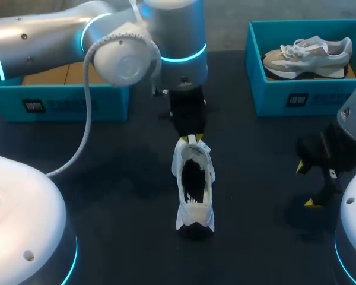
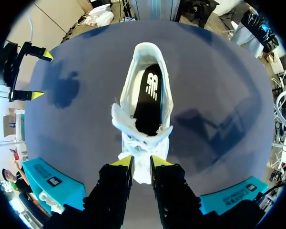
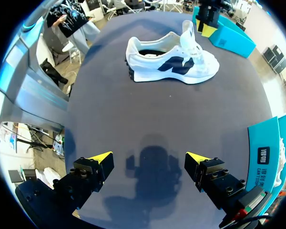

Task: Take the shoe out of the shoebox, open the shoe tongue, remove and reinsert the insole, then place the shoe into the shoebox

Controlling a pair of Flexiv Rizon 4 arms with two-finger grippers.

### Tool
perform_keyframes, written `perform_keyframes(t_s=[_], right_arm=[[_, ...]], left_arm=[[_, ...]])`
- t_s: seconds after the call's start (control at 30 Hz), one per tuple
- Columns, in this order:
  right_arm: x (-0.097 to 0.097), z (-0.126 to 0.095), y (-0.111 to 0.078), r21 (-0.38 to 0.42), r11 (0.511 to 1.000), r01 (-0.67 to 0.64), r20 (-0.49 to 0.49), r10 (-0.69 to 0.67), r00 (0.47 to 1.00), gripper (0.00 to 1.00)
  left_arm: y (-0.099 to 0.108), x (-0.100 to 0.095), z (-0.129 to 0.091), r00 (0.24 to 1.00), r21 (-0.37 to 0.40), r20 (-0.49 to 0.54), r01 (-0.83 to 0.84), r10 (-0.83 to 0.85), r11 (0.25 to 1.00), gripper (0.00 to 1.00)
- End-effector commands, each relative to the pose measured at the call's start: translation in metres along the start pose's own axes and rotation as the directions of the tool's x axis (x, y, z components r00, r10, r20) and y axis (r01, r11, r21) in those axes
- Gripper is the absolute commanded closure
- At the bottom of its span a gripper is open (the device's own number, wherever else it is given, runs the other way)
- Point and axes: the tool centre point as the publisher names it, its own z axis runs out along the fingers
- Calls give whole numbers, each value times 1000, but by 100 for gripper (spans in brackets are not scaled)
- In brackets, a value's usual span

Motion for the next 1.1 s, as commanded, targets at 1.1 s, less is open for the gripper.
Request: perform_keyframes(t_s=[1.1], right_arm=[[1,0,0,1,1000,0,2,0,1000,0]], left_arm=[[-28,-4,12,998,58,37,-45,43,997,76]])
